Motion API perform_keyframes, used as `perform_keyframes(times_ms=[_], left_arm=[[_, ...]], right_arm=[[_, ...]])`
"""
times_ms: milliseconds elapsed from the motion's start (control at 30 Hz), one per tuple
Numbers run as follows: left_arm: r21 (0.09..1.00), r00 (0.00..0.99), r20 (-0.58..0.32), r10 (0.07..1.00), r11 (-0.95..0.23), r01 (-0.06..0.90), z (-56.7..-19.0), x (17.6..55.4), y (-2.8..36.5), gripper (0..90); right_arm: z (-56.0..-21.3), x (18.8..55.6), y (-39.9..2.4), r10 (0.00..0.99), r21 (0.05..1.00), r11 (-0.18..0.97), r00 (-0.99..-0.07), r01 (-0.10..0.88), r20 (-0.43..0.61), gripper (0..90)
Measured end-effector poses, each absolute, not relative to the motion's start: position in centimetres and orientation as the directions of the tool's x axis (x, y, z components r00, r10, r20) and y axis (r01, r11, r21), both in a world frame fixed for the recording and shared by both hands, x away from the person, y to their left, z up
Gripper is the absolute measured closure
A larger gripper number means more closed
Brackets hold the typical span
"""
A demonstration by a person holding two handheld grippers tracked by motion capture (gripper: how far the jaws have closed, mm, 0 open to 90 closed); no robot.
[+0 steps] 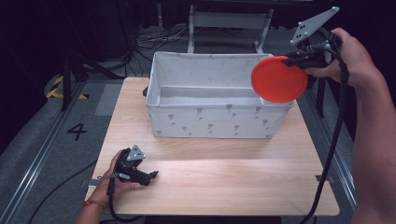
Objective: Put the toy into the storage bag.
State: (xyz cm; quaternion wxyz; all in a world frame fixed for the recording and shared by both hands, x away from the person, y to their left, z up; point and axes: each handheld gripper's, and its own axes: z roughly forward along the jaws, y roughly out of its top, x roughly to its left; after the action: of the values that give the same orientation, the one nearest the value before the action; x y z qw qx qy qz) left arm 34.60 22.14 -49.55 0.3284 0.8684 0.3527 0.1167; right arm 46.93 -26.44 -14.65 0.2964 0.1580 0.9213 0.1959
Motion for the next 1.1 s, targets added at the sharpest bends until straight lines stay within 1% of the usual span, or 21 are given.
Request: perform_keyframes(times_ms=[33, 133, 400, 600, 667, 833, 1100], left_arm=[[0.653, 0.724, -0.029, 0.689, -0.535, 0.536, -49.6, 34.6, 22.1, 0.3], [0.653, 0.724, -0.029, 0.689, -0.536, 0.536, -49.6, 34.6, 22.1, 0.3], [0.652, 0.724, -0.028, 0.689, -0.536, 0.536, -49.5, 34.6, 22.1, 0.3], [0.651, 0.724, -0.027, 0.689, -0.538, 0.536, -49.5, 34.6, 22.1, 0.4], [0.652, 0.725, -0.028, 0.688, -0.538, 0.535, -49.5, 34.6, 22.1, 0.4], [0.652, 0.725, -0.028, 0.688, -0.537, 0.535, -49.5, 34.6, 22.1, 0.4], [0.652, 0.724, -0.027, 0.689, -0.537, 0.535, -49.6, 34.6, 22.1, 0.4]], right_arm=[[-14.7, 46.9, -26.4, 0.407, 0.455, 0.873, -0.774, 0.175, -0.484, 82.3], [-15.2, 48.5, -26.3, 0.428, 0.474, 0.860, -0.773, 0.188, -0.468, 82.3], [-17.2, 50.8, -25.8, 0.445, 0.475, 0.853, -0.778, 0.216, -0.444, 82.3], [-20.2, 52.5, -25.2, 0.451, 0.474, 0.850, -0.785, 0.232, -0.425, 82.2], [-20.9, 52.8, -25.1, 0.449, 0.466, 0.853, -0.783, 0.233, -0.430, 82.3], [-23.0, 53.2, -24.9, 0.419, 0.431, 0.870, -0.816, 0.237, -0.398, 82.2], [-25.5, 53.1, -25.3, 0.395, 0.409, 0.881, -0.844, 0.237, -0.362, 82.3]])
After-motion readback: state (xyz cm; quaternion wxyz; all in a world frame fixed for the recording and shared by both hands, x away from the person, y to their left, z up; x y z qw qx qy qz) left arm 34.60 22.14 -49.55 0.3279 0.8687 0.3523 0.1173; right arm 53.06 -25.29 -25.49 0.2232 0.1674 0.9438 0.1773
